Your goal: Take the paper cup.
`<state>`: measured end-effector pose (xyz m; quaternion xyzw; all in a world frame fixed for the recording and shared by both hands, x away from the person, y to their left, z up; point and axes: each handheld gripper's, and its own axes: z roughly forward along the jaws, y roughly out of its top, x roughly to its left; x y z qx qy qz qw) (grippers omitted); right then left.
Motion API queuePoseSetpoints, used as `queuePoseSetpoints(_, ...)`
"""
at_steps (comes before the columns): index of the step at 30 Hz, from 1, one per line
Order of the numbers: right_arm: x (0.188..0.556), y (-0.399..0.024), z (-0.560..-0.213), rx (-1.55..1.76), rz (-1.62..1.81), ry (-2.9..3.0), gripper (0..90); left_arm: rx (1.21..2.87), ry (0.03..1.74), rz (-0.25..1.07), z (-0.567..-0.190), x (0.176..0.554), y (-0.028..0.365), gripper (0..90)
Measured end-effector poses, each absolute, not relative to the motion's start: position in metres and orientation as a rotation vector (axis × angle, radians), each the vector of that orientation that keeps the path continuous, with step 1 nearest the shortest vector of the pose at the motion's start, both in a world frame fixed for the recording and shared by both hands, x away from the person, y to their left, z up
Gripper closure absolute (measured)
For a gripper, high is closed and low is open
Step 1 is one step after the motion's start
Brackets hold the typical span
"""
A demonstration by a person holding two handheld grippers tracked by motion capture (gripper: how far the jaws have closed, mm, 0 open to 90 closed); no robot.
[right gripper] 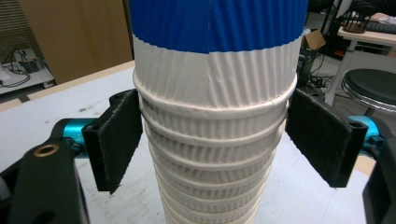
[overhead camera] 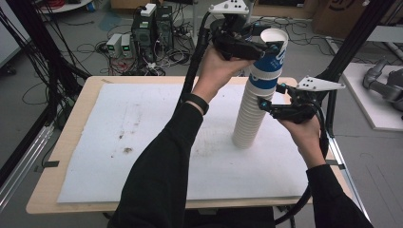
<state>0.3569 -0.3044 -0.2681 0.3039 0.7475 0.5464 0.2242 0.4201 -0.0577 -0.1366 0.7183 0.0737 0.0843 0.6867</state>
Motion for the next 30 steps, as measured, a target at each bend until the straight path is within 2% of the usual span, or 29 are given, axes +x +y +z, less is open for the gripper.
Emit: queuePoseSetpoints(30, 0.353, -0.307, -0.268, 0.841, 1.517, 2.050, 19.2, 1.512, 0.111, 0.262, -0.108, 0.406, -0.033, 30.5)
